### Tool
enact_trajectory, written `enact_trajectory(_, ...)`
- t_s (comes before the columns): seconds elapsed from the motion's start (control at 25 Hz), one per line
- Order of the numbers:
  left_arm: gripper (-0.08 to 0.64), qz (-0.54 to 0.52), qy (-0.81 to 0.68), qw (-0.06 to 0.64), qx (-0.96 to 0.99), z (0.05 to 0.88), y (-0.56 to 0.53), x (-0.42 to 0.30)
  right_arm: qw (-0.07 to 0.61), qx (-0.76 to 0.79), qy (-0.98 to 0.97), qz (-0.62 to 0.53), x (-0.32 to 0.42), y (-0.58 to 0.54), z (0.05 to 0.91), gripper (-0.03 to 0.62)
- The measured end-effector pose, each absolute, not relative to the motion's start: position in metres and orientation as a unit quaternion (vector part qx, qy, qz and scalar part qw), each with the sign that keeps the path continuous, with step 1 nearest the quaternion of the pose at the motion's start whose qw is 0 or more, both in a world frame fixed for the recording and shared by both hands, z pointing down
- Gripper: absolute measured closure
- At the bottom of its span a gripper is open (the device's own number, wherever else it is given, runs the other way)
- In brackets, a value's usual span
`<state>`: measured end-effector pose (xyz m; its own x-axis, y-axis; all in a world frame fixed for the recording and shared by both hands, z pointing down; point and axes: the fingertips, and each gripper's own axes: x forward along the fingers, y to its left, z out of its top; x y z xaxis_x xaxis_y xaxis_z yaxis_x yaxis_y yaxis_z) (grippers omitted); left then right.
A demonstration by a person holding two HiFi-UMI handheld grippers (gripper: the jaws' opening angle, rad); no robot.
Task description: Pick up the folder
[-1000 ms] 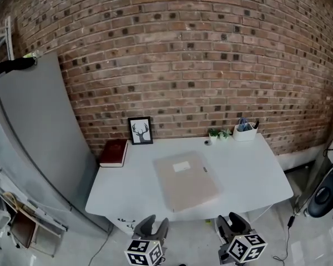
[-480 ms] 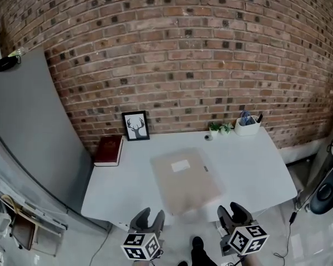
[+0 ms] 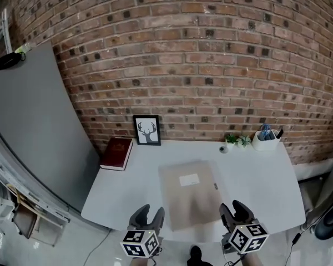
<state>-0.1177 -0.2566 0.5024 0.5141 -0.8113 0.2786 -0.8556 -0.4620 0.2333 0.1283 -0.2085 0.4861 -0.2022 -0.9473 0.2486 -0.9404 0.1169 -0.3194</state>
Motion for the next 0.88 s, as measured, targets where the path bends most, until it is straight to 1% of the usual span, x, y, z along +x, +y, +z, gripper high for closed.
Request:
enact_trajectory(0.36,0.373,0.064,-0.517,0.176,0.835,0.503,-0.295,-0.114,-0.004,-0.614,0.759,-0.216,0.141,-0.257,0.499,0.393)
enact_trajectory(0.88,0.370,0.078,-0.524,0.203,0.823,0.524,-0.324,-0.103,-0.024,-0.602,0.761,-0.241,0.143,-0.277,0.527,0.393)
